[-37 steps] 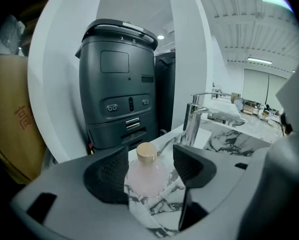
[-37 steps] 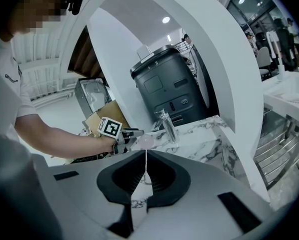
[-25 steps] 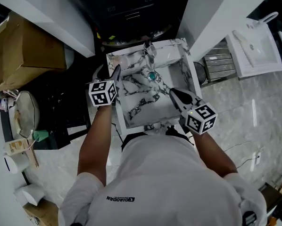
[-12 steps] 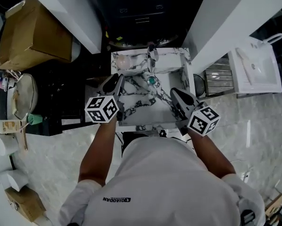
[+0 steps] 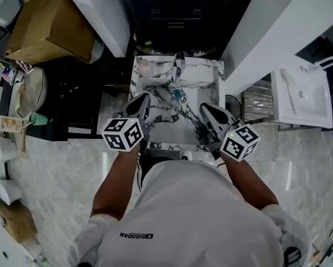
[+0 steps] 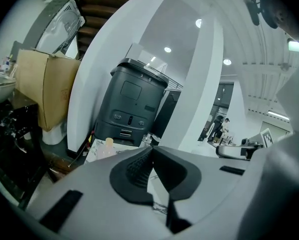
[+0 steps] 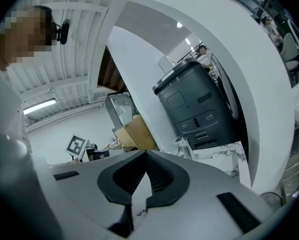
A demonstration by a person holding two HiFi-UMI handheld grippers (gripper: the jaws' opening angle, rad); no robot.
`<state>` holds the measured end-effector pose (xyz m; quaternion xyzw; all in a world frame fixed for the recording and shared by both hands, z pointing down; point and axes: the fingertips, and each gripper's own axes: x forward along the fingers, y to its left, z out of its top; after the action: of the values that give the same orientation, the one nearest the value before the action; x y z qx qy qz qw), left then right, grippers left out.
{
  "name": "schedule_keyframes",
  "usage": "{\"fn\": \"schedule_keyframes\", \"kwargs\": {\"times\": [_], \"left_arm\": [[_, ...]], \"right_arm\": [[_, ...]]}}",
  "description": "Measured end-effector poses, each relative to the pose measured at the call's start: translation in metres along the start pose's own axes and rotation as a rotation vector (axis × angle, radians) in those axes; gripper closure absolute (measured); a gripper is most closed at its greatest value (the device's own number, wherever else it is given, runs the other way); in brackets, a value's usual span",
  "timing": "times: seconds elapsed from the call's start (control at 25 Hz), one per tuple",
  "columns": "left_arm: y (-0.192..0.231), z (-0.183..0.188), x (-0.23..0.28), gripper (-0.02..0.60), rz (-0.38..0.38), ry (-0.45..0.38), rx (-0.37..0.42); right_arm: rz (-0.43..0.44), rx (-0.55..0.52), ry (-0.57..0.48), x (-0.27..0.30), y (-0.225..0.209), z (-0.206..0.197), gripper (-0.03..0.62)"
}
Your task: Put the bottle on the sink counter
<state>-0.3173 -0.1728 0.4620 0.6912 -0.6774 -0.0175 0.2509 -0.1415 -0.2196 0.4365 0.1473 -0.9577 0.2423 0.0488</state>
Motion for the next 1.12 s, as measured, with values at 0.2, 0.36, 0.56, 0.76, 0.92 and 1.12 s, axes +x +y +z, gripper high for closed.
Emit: {"fn": "schedule_keyframes", "kwargs": {"times": [0.2,0.36,0.56,0.76,0.92,1.12], "left_arm": [[-0.037,-0.003,-0.01,0.568,-0.037,0.0,-0.005],[-0.069,-0.003,-0.018,0.568,-0.062,-0.024,-0.004],[-0.109,-0.01,-0.025,0.568,-0.108,-0.023,0.018],[-0.131,-0.011,-0.036,0.568,-0.122,-0.03,0.084],[-0.134,-0.007,-0.046,0.568,-0.112,-0.008,0.118],[-0.138,0.001,-0.051,0.568,-0.104,-0.013,0.148]], "right_arm": [[0.035,-0.018,-0.005,-0.011,0.005,0.008,0.554],[0.056,-0.047,0.01,-0.022,0.009,0.005,0.554],[0.081,-0.051,0.028,-0.031,0.015,-0.004,0.554],[0.122,-0.064,0.025,-0.039,0.027,-0.003,0.554],[0.137,-0.057,0.012,-0.042,0.034,-0.003,0.554],[0.116,-0.044,-0.014,-0.044,0.032,0.002,0.554]]}}
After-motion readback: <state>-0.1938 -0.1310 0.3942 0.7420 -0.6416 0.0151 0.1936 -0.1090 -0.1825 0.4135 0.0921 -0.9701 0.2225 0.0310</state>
